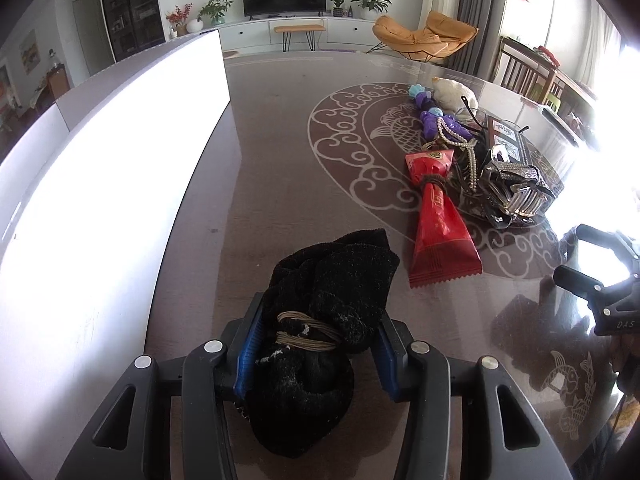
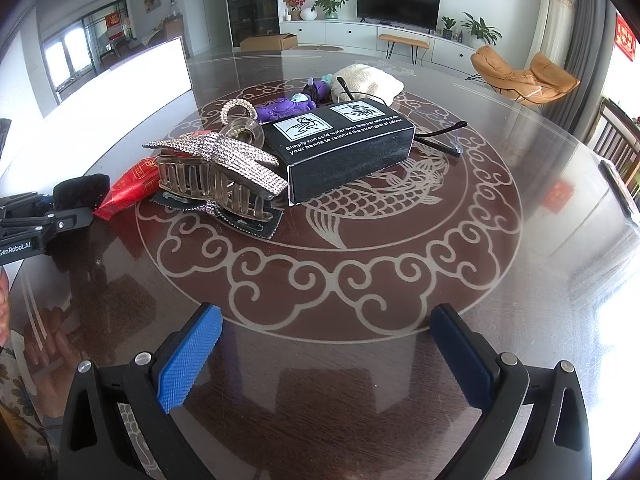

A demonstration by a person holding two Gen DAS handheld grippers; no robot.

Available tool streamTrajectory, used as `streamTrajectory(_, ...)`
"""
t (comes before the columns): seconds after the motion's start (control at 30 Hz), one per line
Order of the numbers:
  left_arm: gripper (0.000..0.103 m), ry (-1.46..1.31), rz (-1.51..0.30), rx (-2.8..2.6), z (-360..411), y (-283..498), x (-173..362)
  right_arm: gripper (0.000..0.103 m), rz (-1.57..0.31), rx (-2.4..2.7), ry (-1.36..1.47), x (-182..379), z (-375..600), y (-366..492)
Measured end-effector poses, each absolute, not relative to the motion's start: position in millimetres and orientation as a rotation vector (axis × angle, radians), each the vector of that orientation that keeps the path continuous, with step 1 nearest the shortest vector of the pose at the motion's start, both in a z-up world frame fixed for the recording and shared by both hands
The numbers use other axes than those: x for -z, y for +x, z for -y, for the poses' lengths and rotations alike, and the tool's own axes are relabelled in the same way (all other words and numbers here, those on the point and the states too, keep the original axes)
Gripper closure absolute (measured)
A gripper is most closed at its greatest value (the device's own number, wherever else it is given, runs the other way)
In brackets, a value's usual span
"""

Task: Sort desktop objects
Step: 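Move the left gripper down around the black velvet drawstring pouch, then close the left gripper on the black pouch and lift it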

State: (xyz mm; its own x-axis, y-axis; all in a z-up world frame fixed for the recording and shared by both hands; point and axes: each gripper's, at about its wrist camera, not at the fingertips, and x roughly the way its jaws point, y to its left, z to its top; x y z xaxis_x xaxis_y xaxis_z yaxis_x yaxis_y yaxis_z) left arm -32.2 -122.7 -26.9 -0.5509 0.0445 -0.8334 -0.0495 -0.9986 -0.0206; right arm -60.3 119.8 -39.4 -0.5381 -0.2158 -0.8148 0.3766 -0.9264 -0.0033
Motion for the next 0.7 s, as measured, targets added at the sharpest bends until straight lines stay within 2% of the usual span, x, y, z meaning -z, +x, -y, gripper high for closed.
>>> streamTrajectory(0.03, 0.046, -1.467, -0.006, -2.705, 123.4, -31.9, 27.6, 0.0, -0.254, 2.479, 1.278, 39.4, -120.1, -60.6)
streamTrajectory(0.1, 0.028, -1.489, -0.023, -2.689, 120.7, -31.4, 28.3, 0.0, -0.254, 2.479, 1.278, 39.5, -120.0, -60.6)
streamTrajectory(0.33, 0.024, -1.47, -0.084, -2.683, 119.6, -29.8, 30.2, 0.0, -0.254, 2.479, 1.278, 39.5, -120.1, -60.7)
streamTrajectory(0.4, 0.015, -1.477, -0.087, -2.679, 119.6, -30.8, 31.7, 0.0, -0.254, 2.479, 1.278, 39.5, -119.8, -60.3)
streamTrajectory(0.53, 0.008, -1.48, -0.079, -2.684, 122.4, -31.0, 33.2, 0.0, -0.254, 2.479, 1.278, 39.5, -119.9, -60.5)
streamTrajectory(0.6, 0.001, -1.484, -0.076, -2.687, 123.7, -30.4, 34.6, 0.0, -0.254, 2.479, 1.278, 39.6, -120.1, -60.6)
streamTrajectory(0.7, 0.0, -1.471, -0.076, -2.695, 125.0, -28.0, 35.5, 0.0, -0.254, 2.479, 1.278, 39.6, -119.9, -60.4)
